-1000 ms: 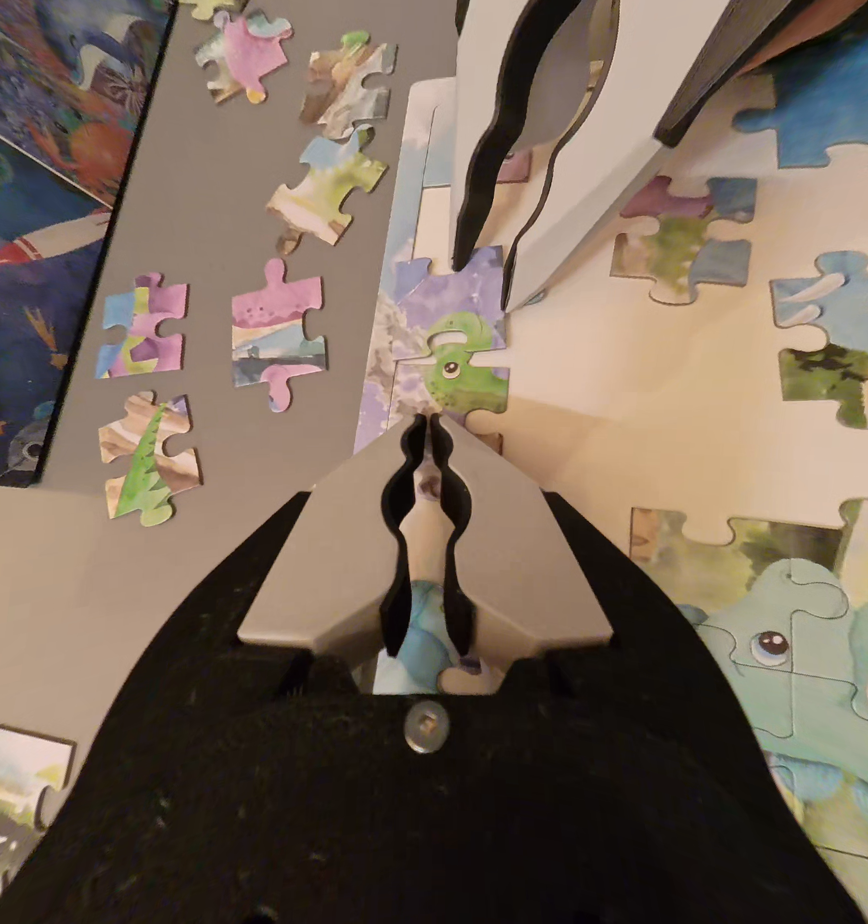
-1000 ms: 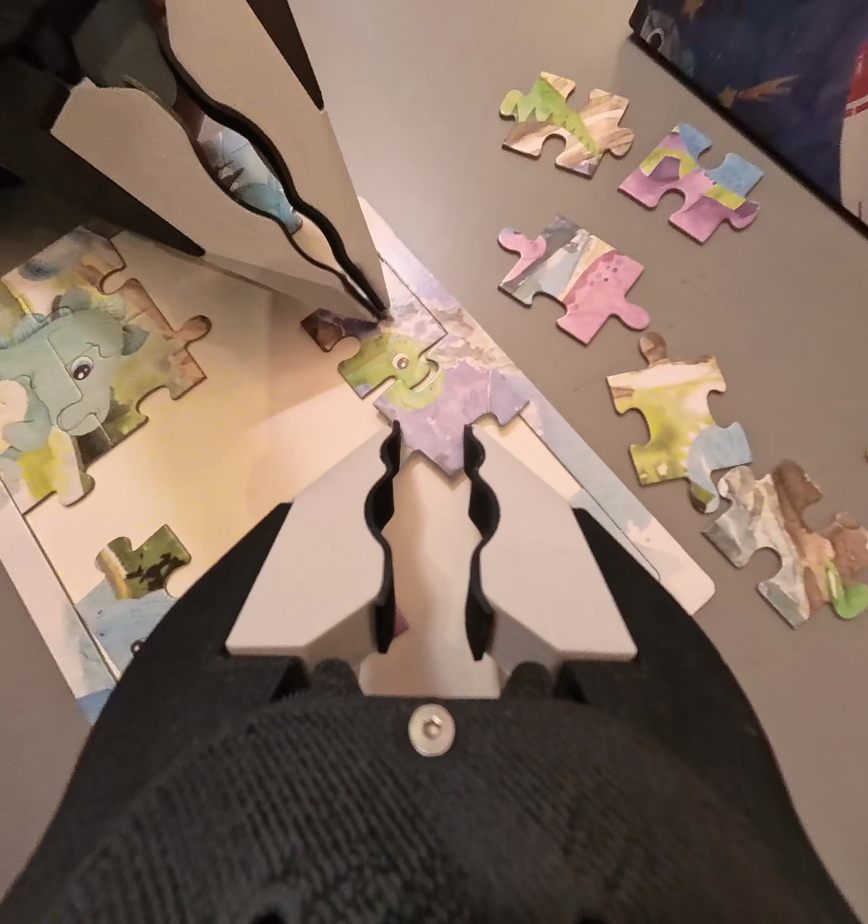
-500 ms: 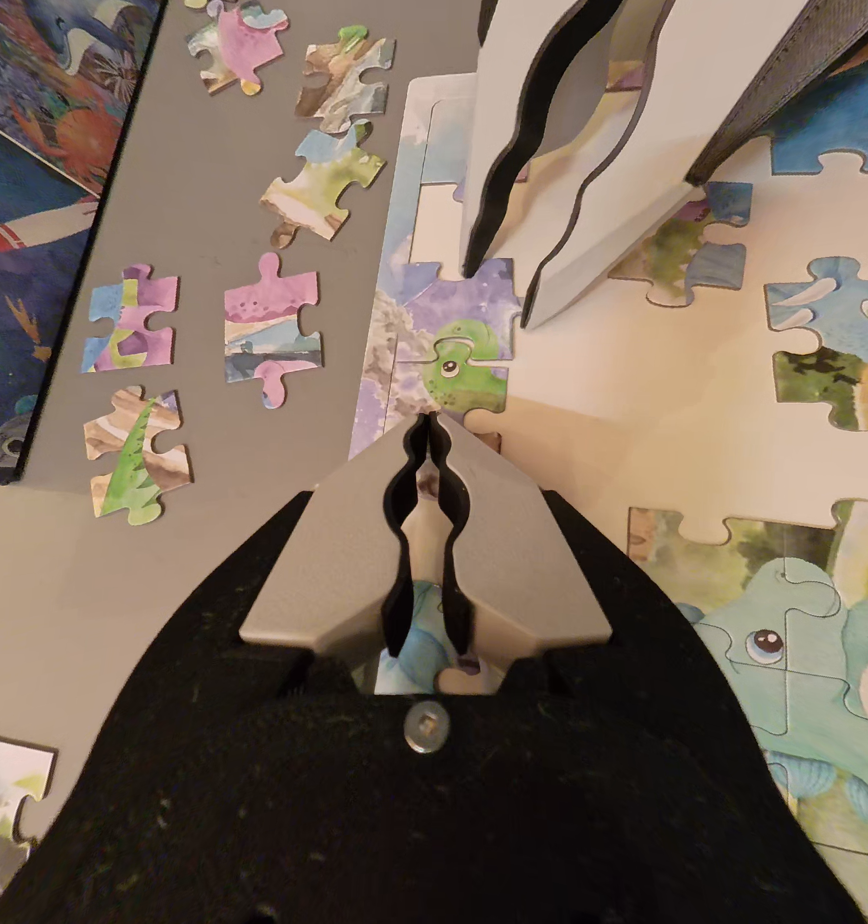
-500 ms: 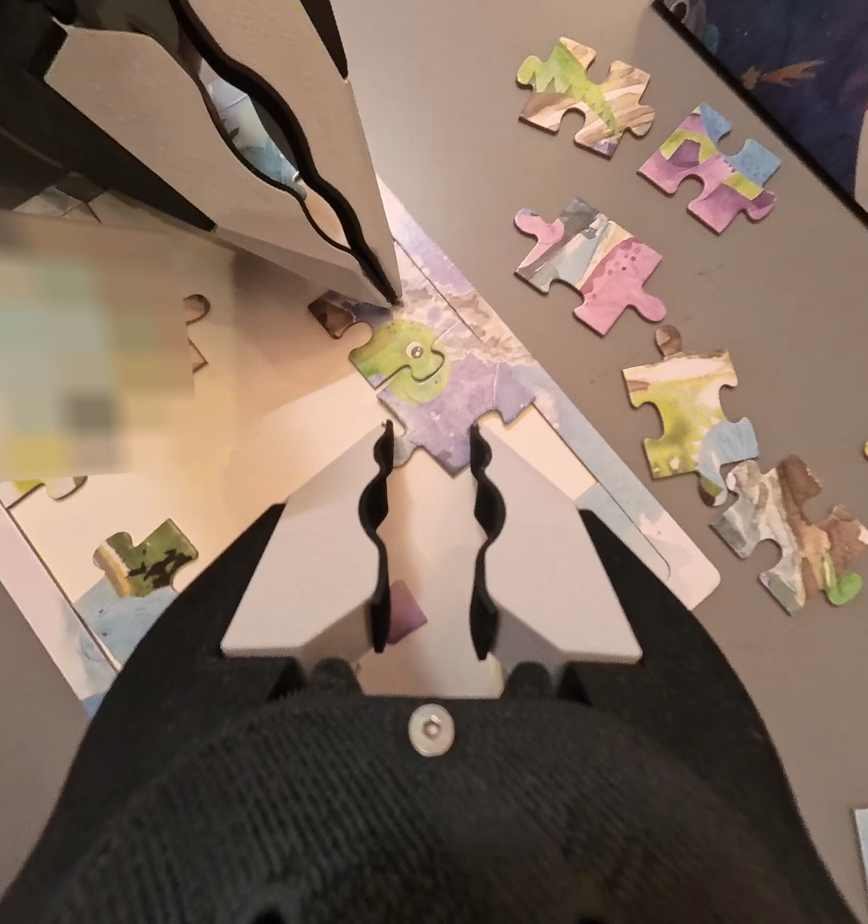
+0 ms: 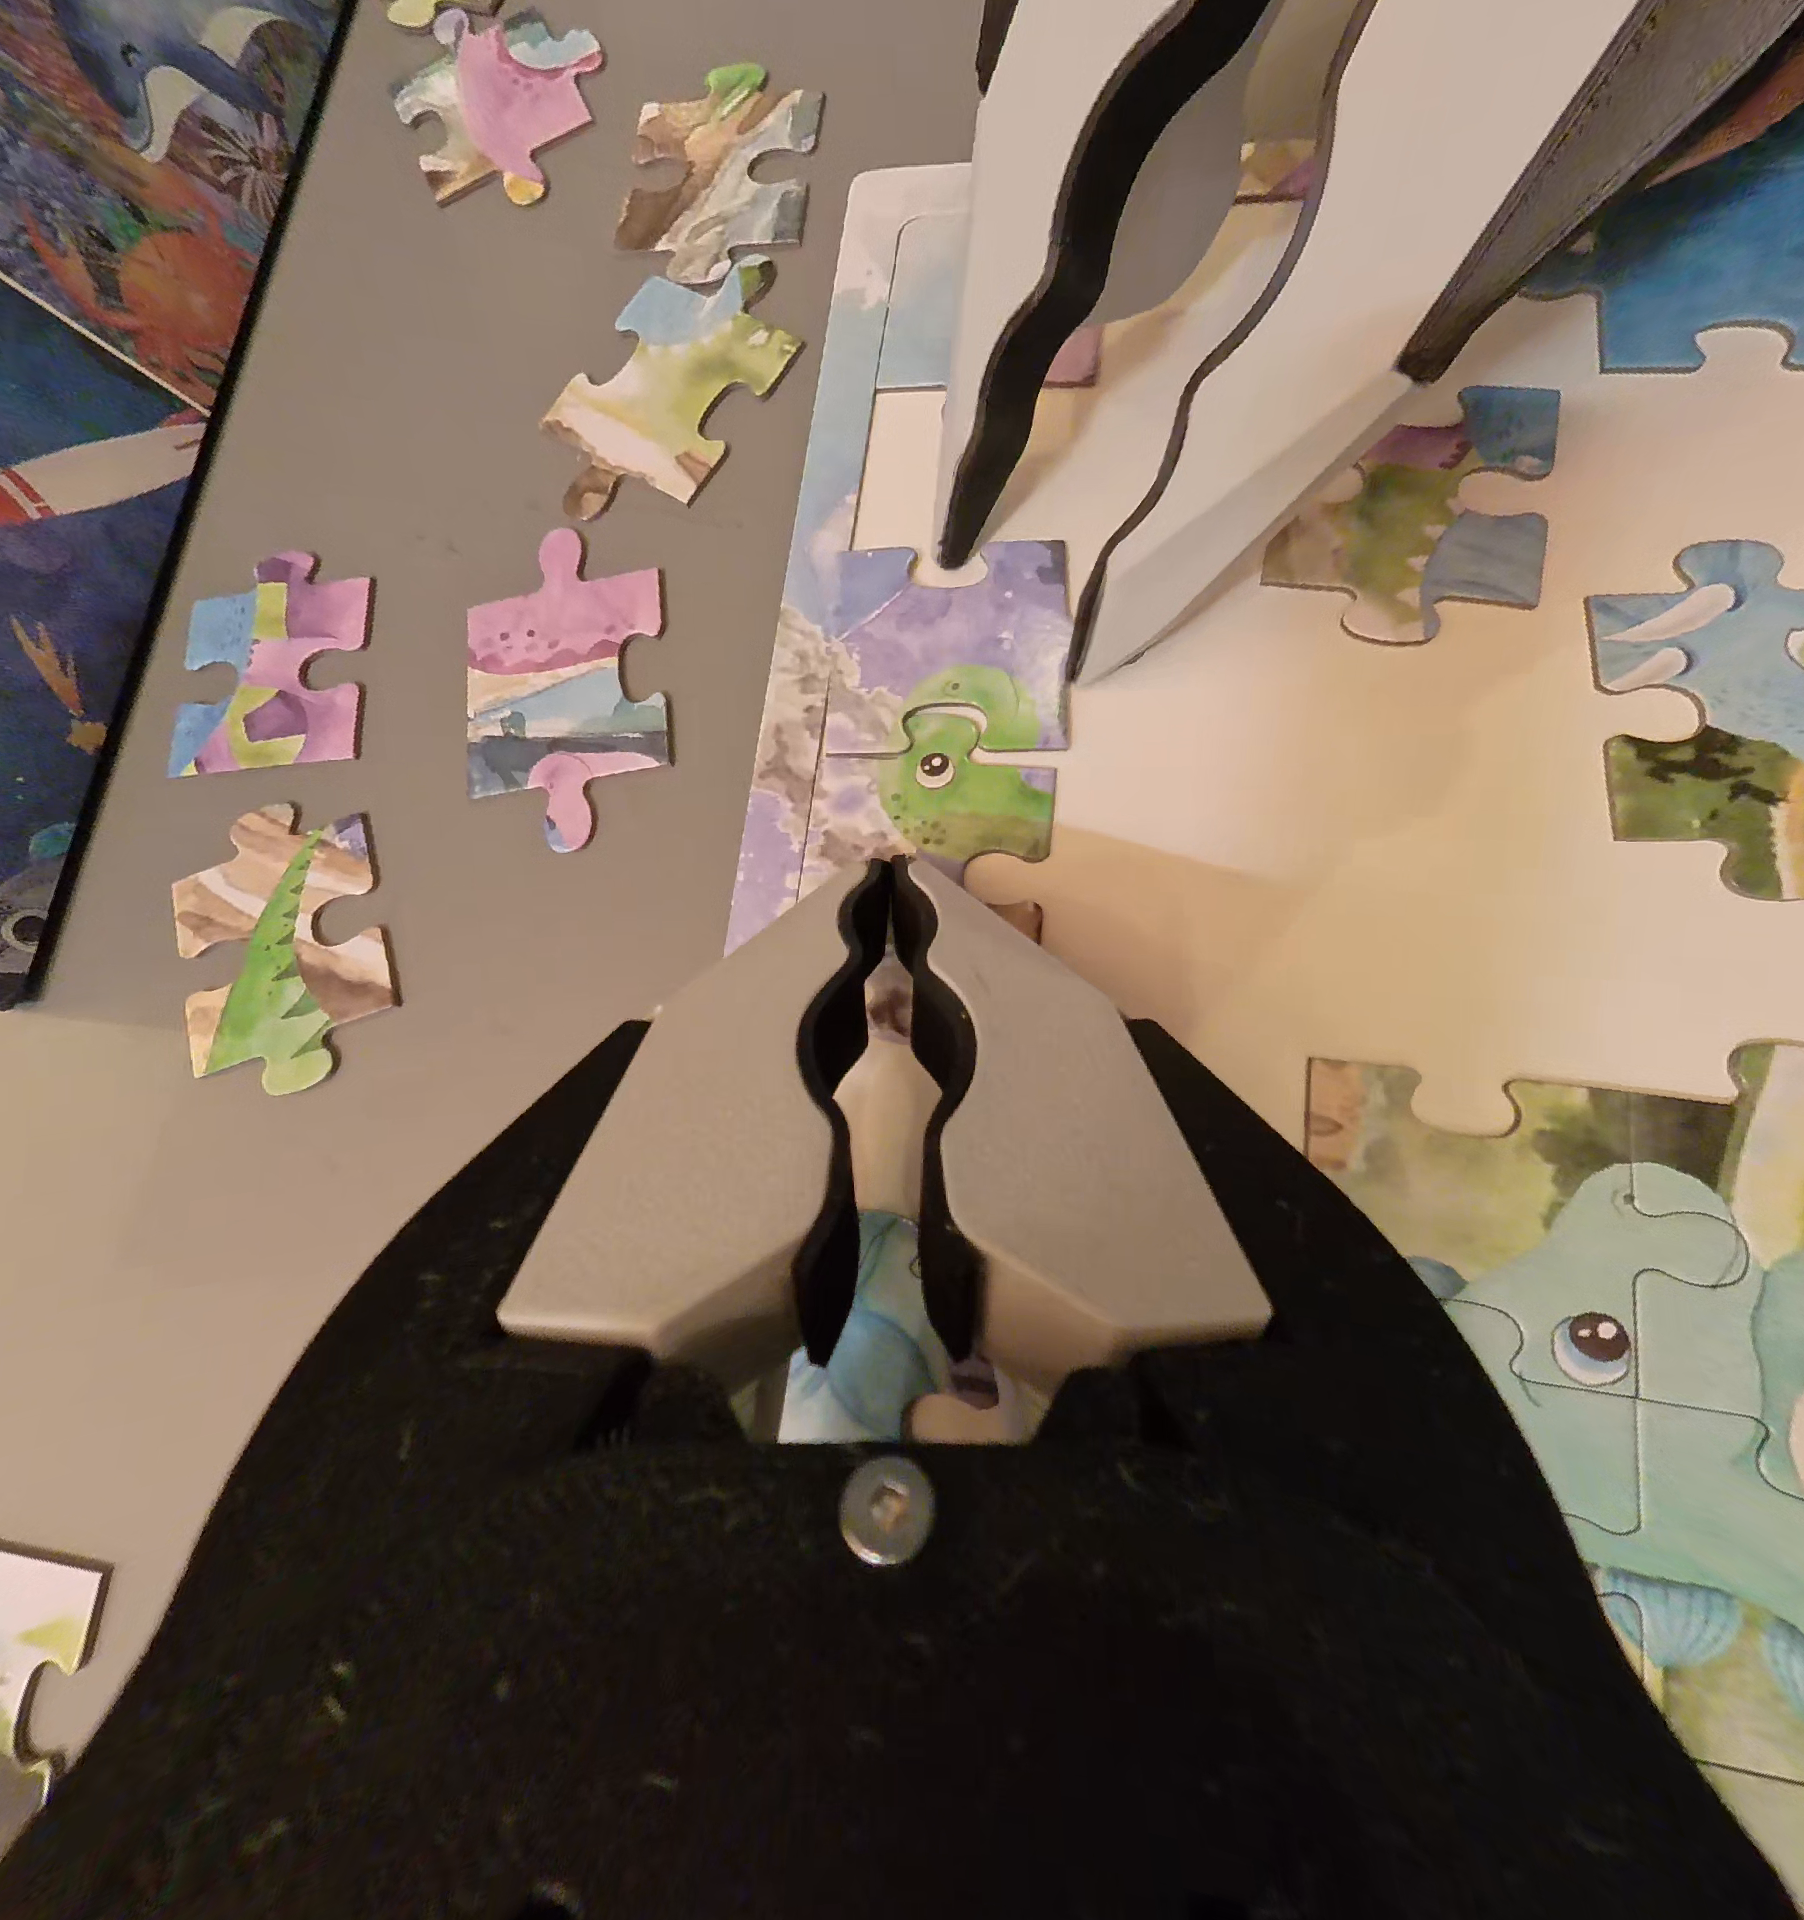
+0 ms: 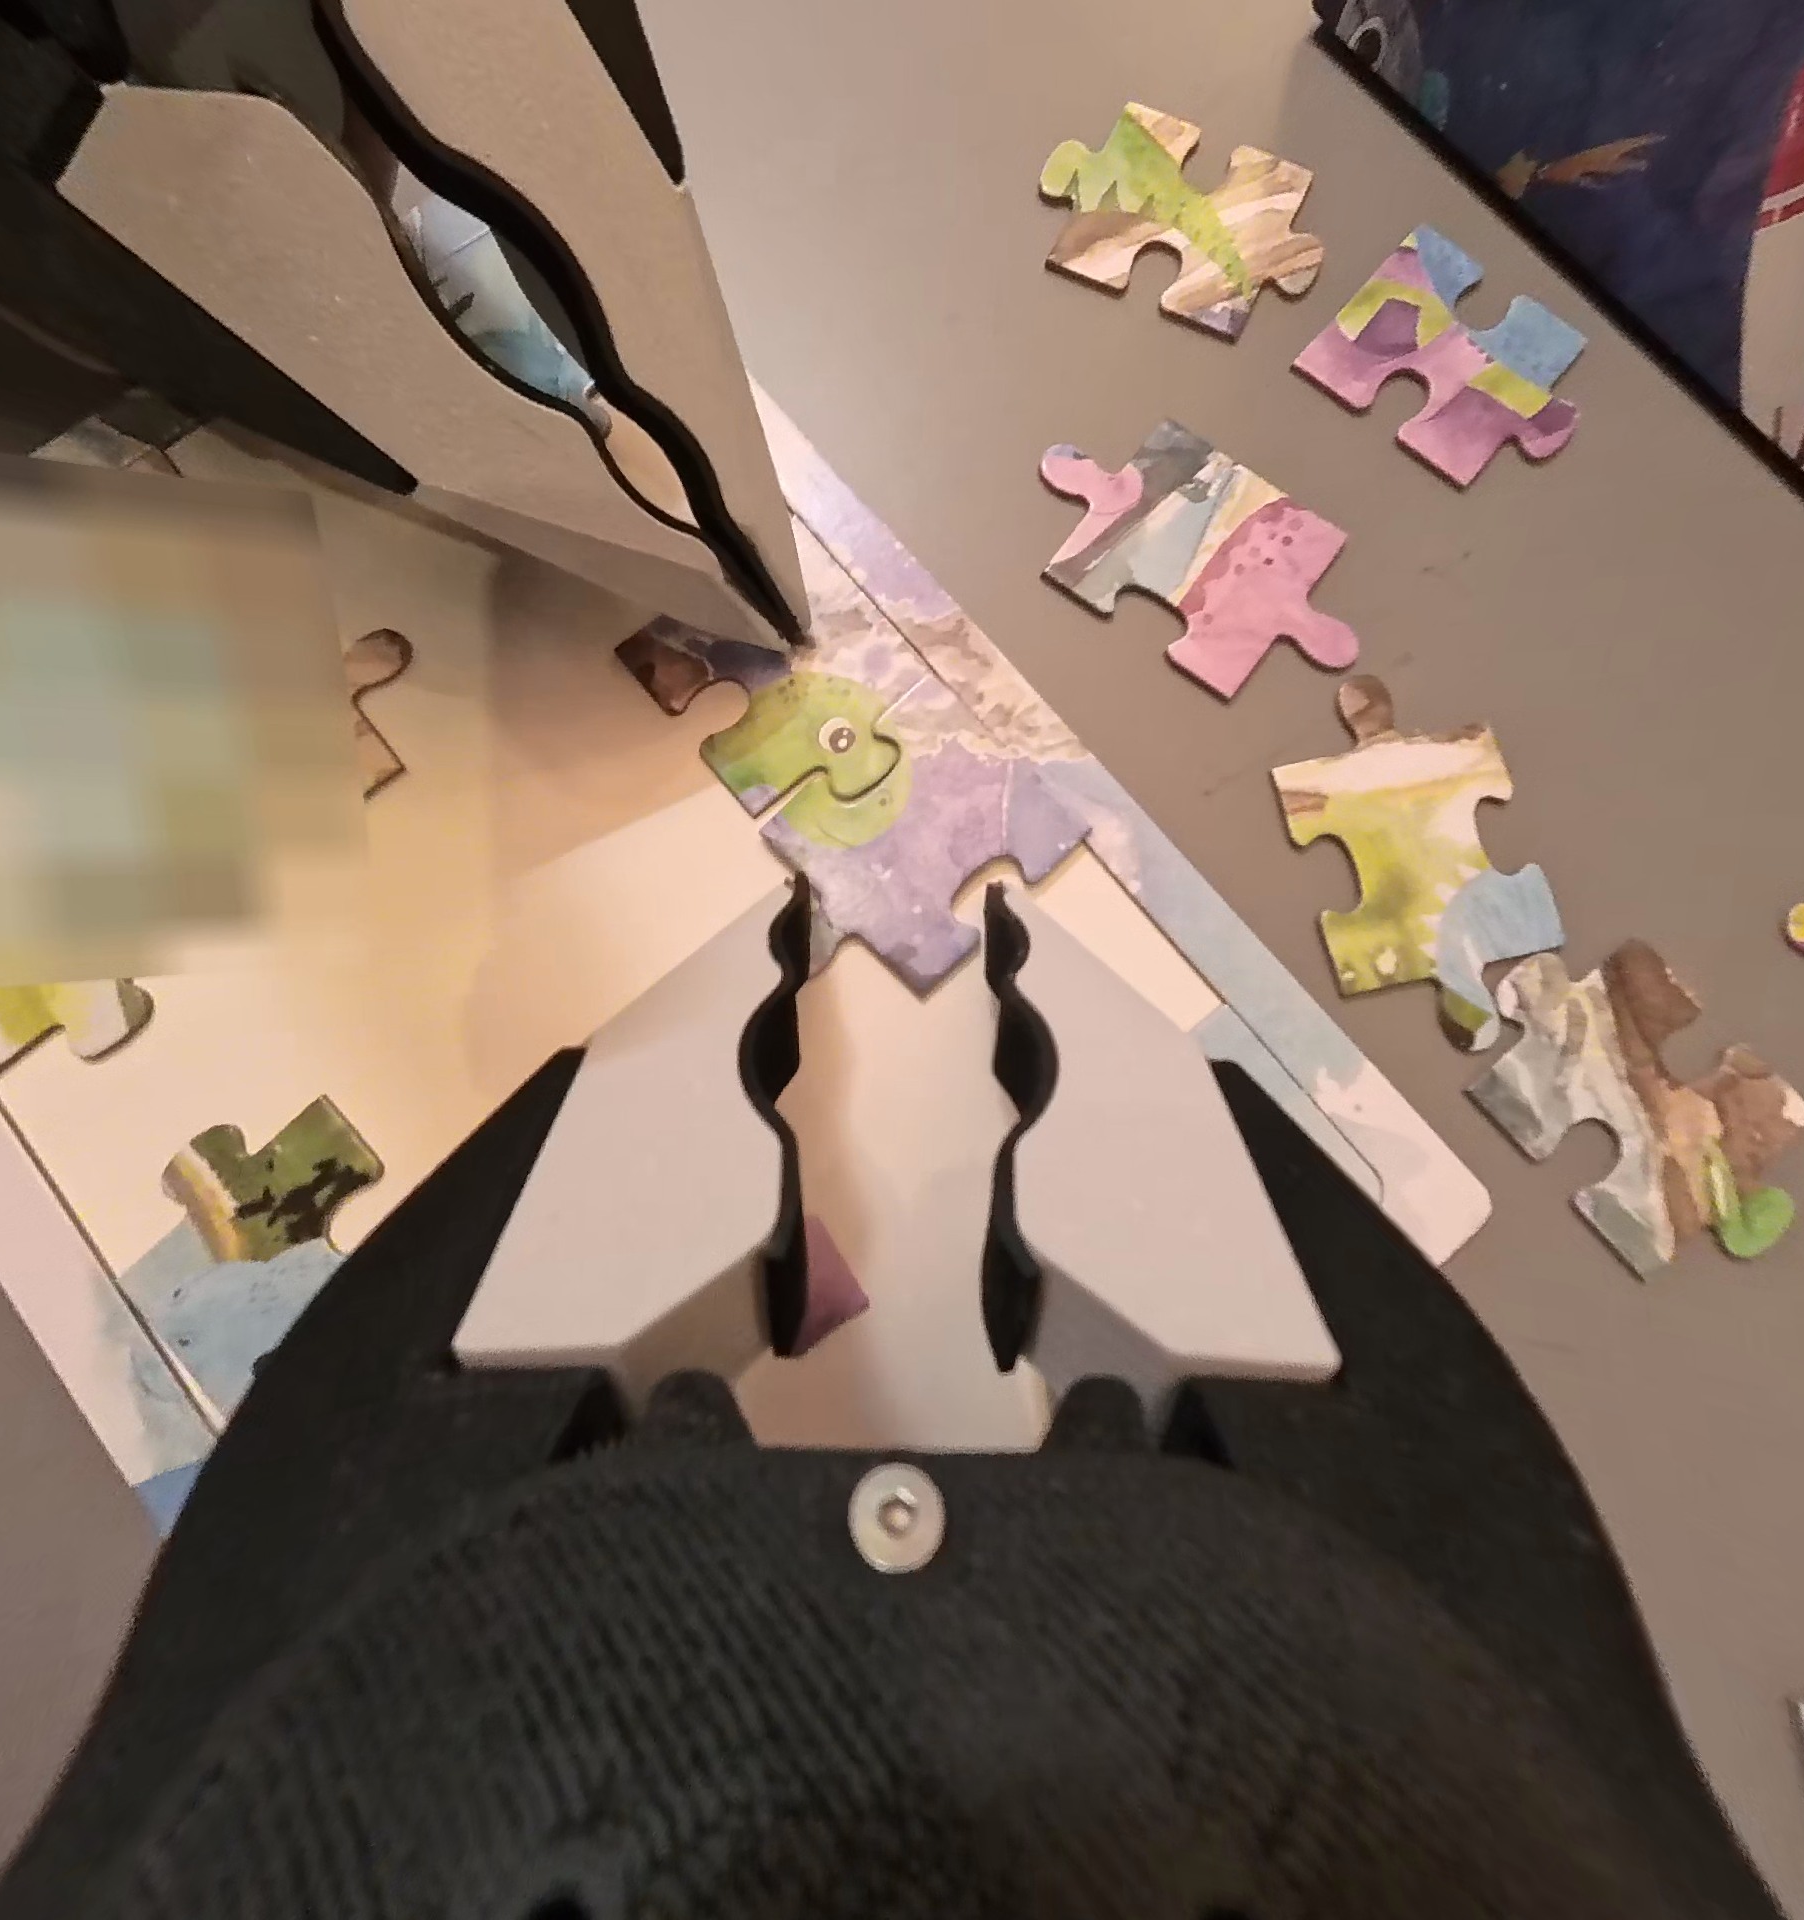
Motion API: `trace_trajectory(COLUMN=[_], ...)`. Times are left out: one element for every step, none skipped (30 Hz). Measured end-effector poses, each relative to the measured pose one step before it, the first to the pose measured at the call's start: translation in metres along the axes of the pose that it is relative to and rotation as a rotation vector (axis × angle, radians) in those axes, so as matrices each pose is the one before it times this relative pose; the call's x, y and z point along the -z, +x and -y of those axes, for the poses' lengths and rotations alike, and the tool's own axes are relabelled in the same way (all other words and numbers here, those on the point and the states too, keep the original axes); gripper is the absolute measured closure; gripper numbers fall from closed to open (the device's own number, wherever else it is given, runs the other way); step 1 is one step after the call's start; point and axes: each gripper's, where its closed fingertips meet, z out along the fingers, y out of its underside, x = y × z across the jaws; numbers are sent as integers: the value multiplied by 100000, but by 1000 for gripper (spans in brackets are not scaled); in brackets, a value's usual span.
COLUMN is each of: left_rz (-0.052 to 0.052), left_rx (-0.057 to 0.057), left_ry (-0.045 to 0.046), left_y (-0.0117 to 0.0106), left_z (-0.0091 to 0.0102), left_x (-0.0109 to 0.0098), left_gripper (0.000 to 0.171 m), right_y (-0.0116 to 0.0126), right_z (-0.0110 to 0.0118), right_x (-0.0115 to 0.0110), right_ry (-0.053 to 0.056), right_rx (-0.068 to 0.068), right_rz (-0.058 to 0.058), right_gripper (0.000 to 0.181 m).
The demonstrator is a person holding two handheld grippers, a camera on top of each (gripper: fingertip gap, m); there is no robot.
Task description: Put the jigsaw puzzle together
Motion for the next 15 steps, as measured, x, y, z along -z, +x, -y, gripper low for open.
trace_trajectory(left_rz=[85, 74, 81, 85, 100, 119, 99, 109, 104, 60, 38, 20, -4, -26, -25], left_rx=[-99, -62, -85, -114, -79, -101, -120, -107, -137, -84, -39, -30, -7, 30, 37], left_ry=[-13, -30, -45, -69, -52, -51, -80, -24, -25, -29, 23, 22, 19, 31, 31], left_y=[2, -5, 4, -7, 1, -3, -1, -2, -3, 5, -8, 5, -8, 4, -4], left_z=[5, -4, 1, 5, 0, 0, -4, 4, 4, -4, 3, 3, -4, -3, 4], left_x=[-2, 4, 0, -7, 1, 1, 3, -1, -1, 6, -2, 1, -10, 5, -4], left_gripper=[171, 171, 171, 171, 171, 171, 171, 171, 171, 171, 171, 171, 171, 171, 171], right_y=[18, 75, 129, 80, -45, 2, 12, -21, -11, -15, -60, -14, 85, 66, 40], right_z=[53, 91, 77, 68, 58, 37, 18, -3, -16, -28, -53, -62, -65, -71, -36], right_x=[-35, -46, -32, -28, -22, -12, -5, 0, -2, 4, 6, 22, 61, 66, 71], right_ry=[213, 353, 301, 185, 109, -8, -109, -75, -5, -8, -128, -250, -359, -448, -330], right_rx=[197, 204, 461, 563, 550, 259, 73, -76, -293, -728, -1040, -1011, -764, -205, 233], right_rz=[-670, -1161, -1627, -1379, -490, -568, -431, -34, 176, 431, 795, 487, -295, -485, -576], right_gripper=[149, 147, 144, 142, 142, 142, 141, 142, 142, 142, 143, 144, 142, 140, 139])
